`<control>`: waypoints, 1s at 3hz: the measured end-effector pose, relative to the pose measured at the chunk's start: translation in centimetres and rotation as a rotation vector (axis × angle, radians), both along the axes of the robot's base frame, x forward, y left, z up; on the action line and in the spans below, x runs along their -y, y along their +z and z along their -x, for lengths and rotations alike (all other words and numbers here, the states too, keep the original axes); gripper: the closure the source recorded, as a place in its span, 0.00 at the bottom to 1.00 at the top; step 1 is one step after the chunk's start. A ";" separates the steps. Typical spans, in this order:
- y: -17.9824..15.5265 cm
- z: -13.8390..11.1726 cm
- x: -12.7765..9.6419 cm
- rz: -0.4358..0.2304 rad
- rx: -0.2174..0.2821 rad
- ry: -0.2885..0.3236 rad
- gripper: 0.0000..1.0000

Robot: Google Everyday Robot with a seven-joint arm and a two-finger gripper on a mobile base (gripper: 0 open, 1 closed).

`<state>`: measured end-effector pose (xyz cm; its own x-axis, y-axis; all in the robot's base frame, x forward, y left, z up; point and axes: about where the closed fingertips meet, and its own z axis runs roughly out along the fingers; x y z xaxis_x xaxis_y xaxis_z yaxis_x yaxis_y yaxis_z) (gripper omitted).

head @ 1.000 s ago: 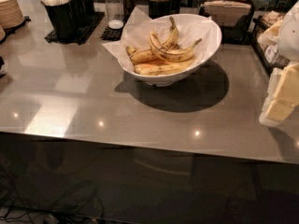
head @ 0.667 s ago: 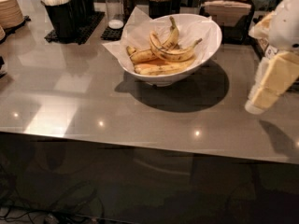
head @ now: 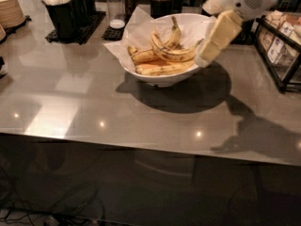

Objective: Pick banana from white bowl

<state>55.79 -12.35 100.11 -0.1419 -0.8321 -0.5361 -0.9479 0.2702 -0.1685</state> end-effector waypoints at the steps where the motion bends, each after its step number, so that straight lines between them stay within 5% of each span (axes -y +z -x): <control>1: 1.2 -2.0 -1.1 -0.043 0.028 0.012 0.00; 2: 0.4 -2.1 -0.6 -0.088 0.014 -0.034 0.00; 3: -2.4 -7.1 -4.7 -0.184 -0.052 -0.013 0.00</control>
Offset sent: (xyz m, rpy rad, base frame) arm 0.0203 -0.0040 -0.0068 0.1517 0.0056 -0.1032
